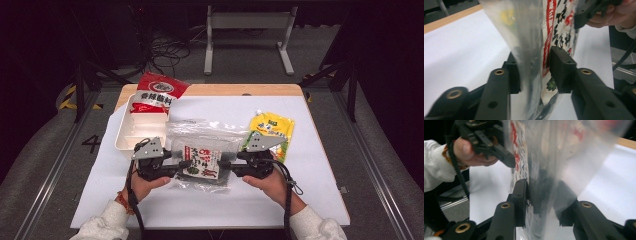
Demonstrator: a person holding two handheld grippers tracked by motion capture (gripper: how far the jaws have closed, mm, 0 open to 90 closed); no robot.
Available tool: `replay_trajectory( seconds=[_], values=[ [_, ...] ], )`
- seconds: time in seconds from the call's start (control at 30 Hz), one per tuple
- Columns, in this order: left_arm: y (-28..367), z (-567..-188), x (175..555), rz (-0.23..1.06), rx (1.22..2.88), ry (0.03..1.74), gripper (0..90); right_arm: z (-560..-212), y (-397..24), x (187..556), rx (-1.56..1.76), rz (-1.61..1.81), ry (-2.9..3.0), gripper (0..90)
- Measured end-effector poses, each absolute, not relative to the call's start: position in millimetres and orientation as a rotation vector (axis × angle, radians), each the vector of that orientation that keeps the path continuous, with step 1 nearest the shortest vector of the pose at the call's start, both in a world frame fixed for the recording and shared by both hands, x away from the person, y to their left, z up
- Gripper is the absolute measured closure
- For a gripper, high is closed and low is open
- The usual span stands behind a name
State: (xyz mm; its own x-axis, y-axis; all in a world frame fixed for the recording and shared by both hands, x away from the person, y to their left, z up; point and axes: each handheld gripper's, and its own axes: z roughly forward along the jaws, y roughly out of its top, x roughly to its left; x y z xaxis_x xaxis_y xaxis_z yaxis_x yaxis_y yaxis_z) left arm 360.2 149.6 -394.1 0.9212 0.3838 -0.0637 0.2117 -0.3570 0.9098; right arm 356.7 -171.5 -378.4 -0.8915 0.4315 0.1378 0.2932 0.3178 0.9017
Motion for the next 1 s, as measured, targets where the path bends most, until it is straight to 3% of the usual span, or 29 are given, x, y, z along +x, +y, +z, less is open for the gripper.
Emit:
replay_trajectory(
  seconds=[0.23,0.37,0.43,0.67,0.7,0.73,0.87,1.0],
  values=[
    [143,-391,351,0.186,1.959,0.380,76.7,-377,-175,357,0.726,1.650,2.393,56.1],
    [143,-392,349,0.192,1.960,0.372,78.0,-380,-178,358,0.747,1.670,2.393,52.9],
    [143,-393,349,0.191,1.953,0.373,77.1,-380,-179,358,0.748,1.673,2.393,55.6],
    [144,-395,353,0.218,1.947,0.399,66.3,-378,-177,353,0.673,1.661,2.416,63.4],
    [144,-395,353,0.218,1.947,0.399,63.6,-378,-177,353,0.673,1.661,2.416,63.4],
    [144,-394,354,0.207,1.924,0.409,55.2,-377,-177,352,0.647,1.679,2.424,66.6],
    [151,-391,357,0.177,1.857,0.422,45.0,-374,-175,348,0.578,1.698,2.443,69.1],
    [151,-387,357,0.172,1.846,0.395,43.5,-373,-173,346,0.540,1.708,2.450,69.5]
  ],
)
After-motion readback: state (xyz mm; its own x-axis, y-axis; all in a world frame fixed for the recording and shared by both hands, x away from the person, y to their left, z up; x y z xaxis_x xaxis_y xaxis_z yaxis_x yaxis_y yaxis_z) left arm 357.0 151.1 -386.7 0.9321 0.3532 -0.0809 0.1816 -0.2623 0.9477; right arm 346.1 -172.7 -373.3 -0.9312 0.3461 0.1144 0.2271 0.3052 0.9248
